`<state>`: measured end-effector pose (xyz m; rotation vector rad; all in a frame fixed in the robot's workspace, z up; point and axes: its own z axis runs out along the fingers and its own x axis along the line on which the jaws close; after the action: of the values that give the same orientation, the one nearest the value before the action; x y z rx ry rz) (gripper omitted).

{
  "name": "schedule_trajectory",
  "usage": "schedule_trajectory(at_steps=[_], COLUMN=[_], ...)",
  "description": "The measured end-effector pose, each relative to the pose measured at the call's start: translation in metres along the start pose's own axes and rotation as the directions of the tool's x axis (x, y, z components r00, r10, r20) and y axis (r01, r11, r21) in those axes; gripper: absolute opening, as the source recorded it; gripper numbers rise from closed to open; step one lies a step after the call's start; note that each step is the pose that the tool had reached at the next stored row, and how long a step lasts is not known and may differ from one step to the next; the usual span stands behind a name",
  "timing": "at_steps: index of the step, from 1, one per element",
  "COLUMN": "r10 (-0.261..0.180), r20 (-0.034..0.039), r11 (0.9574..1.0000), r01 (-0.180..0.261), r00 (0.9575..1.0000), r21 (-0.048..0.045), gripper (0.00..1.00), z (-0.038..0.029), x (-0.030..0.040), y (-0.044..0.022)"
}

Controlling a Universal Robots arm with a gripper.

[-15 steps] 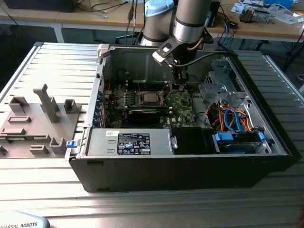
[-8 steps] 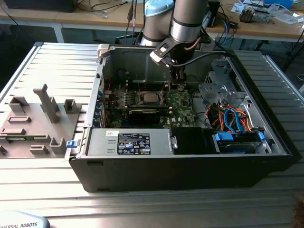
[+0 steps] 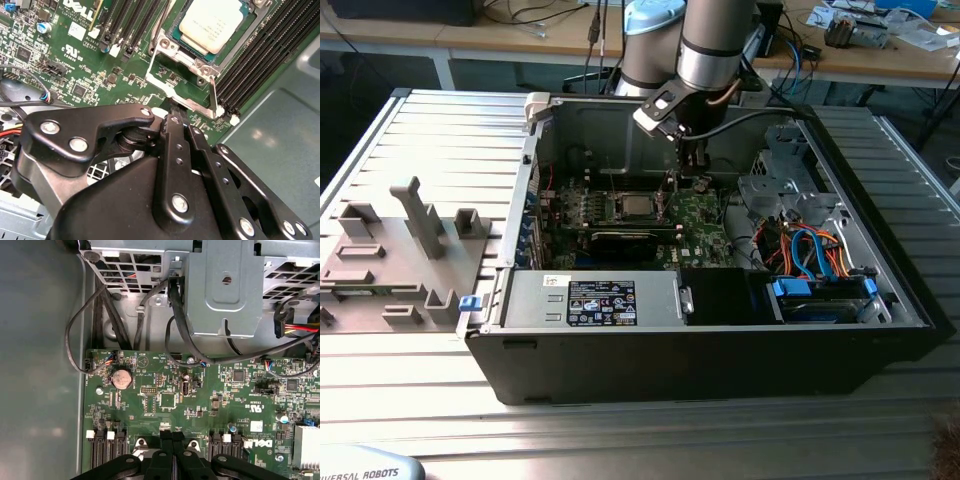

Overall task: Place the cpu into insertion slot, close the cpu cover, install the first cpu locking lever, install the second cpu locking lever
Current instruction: 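Close the cpu cover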

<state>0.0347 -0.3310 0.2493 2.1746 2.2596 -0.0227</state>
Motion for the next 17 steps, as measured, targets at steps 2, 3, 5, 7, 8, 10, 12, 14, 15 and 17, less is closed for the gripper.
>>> schedule_trajectory(at_steps=[2, 3, 5, 7, 8, 10, 12, 14, 15, 17], r10=[0.0, 0.0, 0.0, 0.0, 0.0, 0.0, 0.0, 0.0, 0.0, 0.0], r20=[0.0, 0.0, 0.0, 0.0, 0.0, 0.0, 0.0, 0.0, 0.0, 0.0], r11=[1.0, 1.0, 1.0, 1.0, 1.0, 1.0, 1.0, 1.0, 1.0, 1.0], r01=[0.0, 0.0, 0.0, 0.0, 0.0, 0.0, 0.0, 0.0, 0.0, 0.0], r00=[1.0, 1.0, 1.0, 1.0, 1.0, 1.0, 1.0, 1.0, 1.0, 1.0], r21=[0.0, 0.0, 0.0, 0.0, 0.0, 0.0, -0.0001, 0.0, 0.0, 0.0], gripper=[0.11, 0.11, 0.11, 0.11, 0.11, 0.11, 0.11, 0.11, 0.11, 0.11], z=[0.0, 0.0, 0.0, 0.0, 0.0, 0.0, 0.0, 0.0, 0.0, 0.0], x=[0.0, 0.0, 0.0, 0.0, 0.0, 0.0001, 0.0001, 0.0001, 0.0001, 0.0001], y=[-0.0003, -0.0005, -0.0008, -0.0011, -0.0013, -0.0017, -0.002, -0.0024, -0.0027, -0.0034])
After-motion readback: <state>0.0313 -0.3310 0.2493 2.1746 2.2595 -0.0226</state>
